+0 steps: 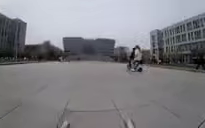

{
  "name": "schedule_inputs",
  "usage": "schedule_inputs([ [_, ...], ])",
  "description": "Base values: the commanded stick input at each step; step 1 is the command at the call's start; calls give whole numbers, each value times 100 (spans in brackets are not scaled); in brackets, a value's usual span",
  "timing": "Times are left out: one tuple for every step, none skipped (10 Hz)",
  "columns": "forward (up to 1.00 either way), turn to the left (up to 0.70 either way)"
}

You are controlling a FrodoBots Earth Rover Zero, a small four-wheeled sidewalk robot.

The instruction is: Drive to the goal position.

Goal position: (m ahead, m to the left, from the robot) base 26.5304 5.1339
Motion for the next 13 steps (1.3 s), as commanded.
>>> schedule_inputs([
  [100,4],
  [100,4],
  [100,4],
  [100,4],
  [100,3],
  [100,0],
  [100,7],
  [100,5],
  [100,4],
  [100,-34],
  [100,-17],
  [100,2],
  [100,6],
])
